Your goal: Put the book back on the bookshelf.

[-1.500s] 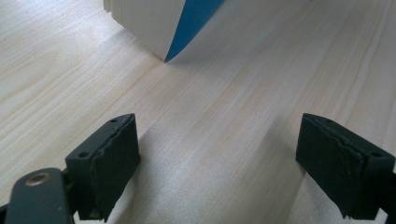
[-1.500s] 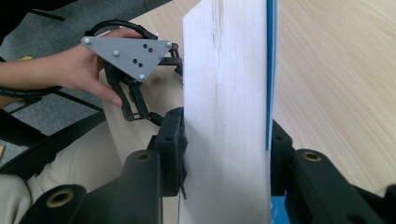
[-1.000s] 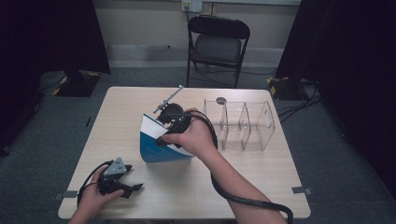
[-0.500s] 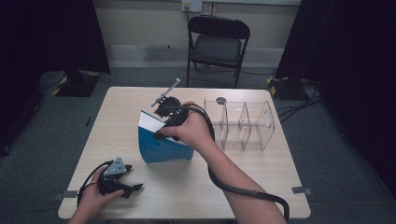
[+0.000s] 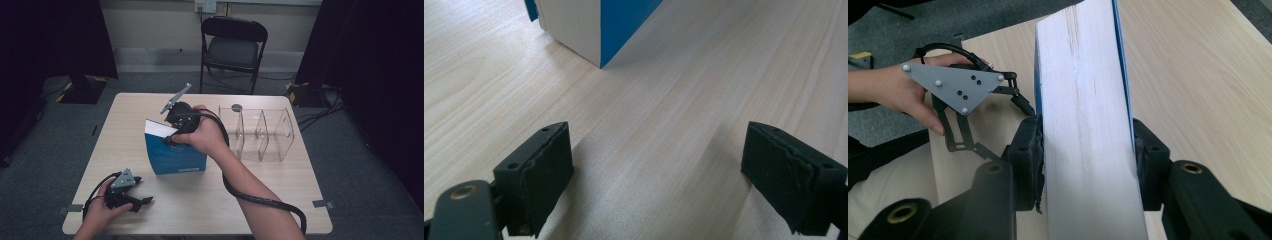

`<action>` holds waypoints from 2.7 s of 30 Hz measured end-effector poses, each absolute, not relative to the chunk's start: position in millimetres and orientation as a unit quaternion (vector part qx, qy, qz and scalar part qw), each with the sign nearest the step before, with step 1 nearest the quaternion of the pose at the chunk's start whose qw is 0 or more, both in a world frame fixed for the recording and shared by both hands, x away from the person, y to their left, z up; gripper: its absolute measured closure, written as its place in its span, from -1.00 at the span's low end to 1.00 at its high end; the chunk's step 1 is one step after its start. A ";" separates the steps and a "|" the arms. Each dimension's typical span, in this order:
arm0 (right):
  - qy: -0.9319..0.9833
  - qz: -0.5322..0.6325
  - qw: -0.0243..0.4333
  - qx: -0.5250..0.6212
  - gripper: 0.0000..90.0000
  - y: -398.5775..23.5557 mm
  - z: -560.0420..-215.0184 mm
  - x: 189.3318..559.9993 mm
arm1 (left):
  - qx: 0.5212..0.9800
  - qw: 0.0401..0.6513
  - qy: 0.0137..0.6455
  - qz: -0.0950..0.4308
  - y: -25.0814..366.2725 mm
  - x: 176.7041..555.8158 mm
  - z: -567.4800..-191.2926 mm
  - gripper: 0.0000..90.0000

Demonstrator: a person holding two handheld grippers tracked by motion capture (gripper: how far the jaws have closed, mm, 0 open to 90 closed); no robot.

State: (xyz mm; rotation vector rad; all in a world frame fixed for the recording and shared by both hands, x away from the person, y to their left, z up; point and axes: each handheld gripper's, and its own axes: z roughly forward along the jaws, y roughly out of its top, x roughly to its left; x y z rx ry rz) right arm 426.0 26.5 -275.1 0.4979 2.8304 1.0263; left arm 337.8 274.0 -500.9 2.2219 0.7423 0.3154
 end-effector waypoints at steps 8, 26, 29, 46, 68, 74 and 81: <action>0.931 0.333 0.059 0.138 0.15 22.3 -279.8 430.4 | 0.869 0.380 0.291 0.123 274.1 337.6 -501.0 -0.72; 0.934 0.315 0.052 0.161 0.35 18.6 -285.0 424.0 | 0.870 0.380 0.290 0.124 274.3 338.0 -500.9 -0.72; 0.933 0.309 0.046 0.180 0.36 18.7 -283.4 421.1 | 0.870 0.379 0.290 0.123 274.3 338.4 -500.8 -0.72; 0.921 0.316 0.025 0.226 0.32 -13.7 -282.1 403.1 | 0.869 0.379 0.292 0.124 274.2 338.1 -501.0 -0.72; 0.928 0.316 0.049 0.190 0.05 -17.1 -283.7 401.6 | 0.870 0.379 0.291 0.124 274.3 338.2 -501.0 -0.73; 0.931 0.311 0.049 0.185 -0.03 -20.8 -284.5 401.8 | 0.870 0.379 0.291 0.124 274.3 338.2 -501.0 -0.73; 0.927 0.318 0.037 0.194 -0.04 -28.6 -285.8 403.8 | 0.870 0.380 0.291 0.123 274.3 337.8 -501.1 -0.73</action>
